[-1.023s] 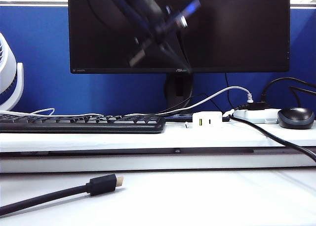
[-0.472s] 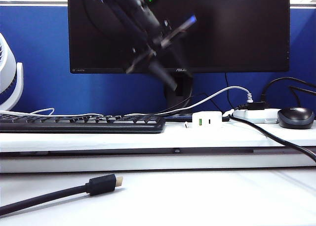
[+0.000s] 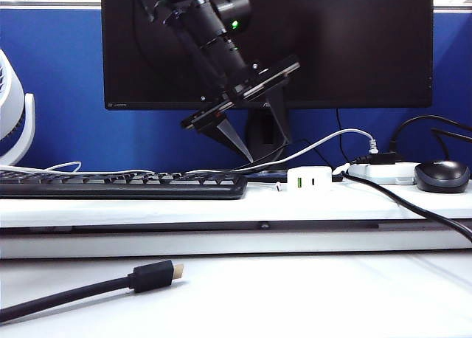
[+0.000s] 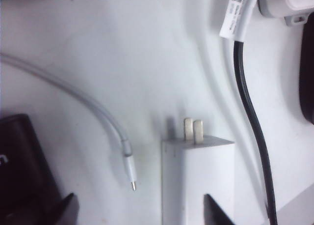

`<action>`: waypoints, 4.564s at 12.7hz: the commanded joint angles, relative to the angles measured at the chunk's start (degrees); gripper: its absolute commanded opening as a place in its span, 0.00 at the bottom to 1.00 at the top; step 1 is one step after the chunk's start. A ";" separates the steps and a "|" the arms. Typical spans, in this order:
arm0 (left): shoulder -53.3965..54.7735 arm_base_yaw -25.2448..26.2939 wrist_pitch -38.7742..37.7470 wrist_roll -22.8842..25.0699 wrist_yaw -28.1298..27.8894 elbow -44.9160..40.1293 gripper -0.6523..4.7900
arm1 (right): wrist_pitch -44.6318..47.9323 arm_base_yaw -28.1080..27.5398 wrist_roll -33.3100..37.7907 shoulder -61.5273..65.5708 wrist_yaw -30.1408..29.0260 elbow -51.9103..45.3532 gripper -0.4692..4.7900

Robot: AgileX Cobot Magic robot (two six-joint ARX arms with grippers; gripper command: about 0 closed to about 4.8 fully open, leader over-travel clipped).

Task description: Pick up the Type-C charging cable and the charging base, insert one end of the Type-C charger into the corresponding slot on the base, and finally place the plugged-in charger back on the table.

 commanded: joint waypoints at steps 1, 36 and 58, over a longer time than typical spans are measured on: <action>0.33 -1.05 0.26 -0.37 -1.68 0.15 0.69 | 0.57 0.11 0.24 -0.24 -0.13 0.26 0.09; 6.10 -4.87 -1.46 -0.98 -11.93 4.20 0.56 | 0.52 0.11 0.22 -0.61 -0.15 0.26 0.09; 6.10 -4.90 -6.97 0.83 -5.49 10.29 0.29 | -19.41 0.15 -18.40 -2.56 0.00 0.20 0.09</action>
